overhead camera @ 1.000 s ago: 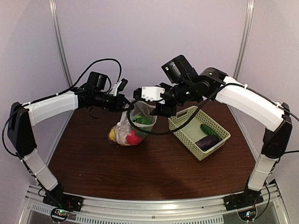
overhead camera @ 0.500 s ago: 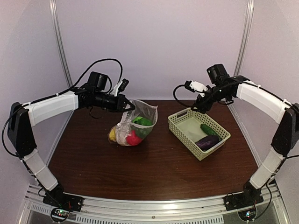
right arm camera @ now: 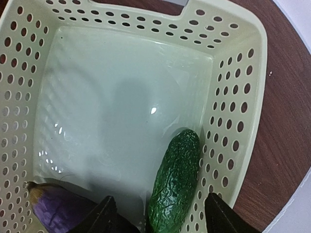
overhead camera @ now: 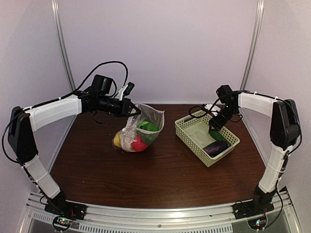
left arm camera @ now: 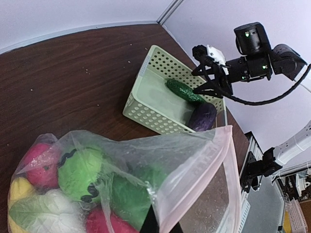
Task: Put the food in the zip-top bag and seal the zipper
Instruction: Pick up the fake vegetable from the bin.
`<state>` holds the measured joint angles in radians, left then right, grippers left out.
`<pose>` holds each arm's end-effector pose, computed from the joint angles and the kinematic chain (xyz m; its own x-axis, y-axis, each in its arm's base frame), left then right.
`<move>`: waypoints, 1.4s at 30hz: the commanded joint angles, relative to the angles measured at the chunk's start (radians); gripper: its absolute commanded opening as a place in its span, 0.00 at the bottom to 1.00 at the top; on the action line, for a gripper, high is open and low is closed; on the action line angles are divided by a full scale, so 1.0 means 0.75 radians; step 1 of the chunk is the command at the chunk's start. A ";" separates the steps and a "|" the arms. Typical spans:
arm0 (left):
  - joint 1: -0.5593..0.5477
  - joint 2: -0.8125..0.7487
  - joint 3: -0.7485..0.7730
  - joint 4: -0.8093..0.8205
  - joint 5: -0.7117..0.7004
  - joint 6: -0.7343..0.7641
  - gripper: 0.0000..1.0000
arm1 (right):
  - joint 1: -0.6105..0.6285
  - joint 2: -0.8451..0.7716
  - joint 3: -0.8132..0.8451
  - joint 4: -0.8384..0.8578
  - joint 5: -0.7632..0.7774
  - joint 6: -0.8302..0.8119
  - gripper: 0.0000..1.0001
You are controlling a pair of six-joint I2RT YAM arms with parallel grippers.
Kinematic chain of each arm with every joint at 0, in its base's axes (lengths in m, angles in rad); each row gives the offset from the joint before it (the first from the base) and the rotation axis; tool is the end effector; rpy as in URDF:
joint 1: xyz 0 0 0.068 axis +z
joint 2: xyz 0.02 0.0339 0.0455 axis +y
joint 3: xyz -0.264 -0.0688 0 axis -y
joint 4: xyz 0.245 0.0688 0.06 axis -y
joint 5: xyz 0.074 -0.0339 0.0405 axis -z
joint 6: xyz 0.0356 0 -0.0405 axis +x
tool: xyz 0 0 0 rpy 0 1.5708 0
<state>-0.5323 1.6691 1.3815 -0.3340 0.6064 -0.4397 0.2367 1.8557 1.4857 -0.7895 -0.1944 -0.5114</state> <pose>0.3187 -0.2113 0.3041 -0.8015 0.0661 -0.5943 0.5250 0.5537 -0.6464 0.3754 0.0976 0.2344 -0.6277 -0.6454 -0.4353 -0.7022 0.7108 -0.0412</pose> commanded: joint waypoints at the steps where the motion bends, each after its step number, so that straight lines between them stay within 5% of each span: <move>1: -0.008 -0.004 0.027 0.013 0.011 -0.001 0.00 | -0.008 0.048 -0.004 -0.043 0.074 0.048 0.57; 4: -0.008 -0.004 0.027 0.013 0.013 -0.001 0.00 | -0.007 0.092 0.005 -0.063 0.095 0.066 0.49; 25: -0.012 -0.006 0.027 0.012 0.020 0.002 0.00 | -0.004 0.267 0.006 -0.108 0.242 0.189 0.50; 32: -0.012 -0.005 0.027 0.013 0.016 0.002 0.00 | 0.015 0.099 0.027 -0.070 0.151 0.173 0.34; 42: -0.012 0.002 0.027 0.012 0.016 0.010 0.00 | 0.035 -0.248 0.124 0.032 -0.232 0.162 0.31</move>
<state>-0.5369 1.6691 1.3815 -0.3347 0.6090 -0.4393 0.2512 1.7531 1.5352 -0.8169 -0.1967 -0.3935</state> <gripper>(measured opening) 0.007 0.367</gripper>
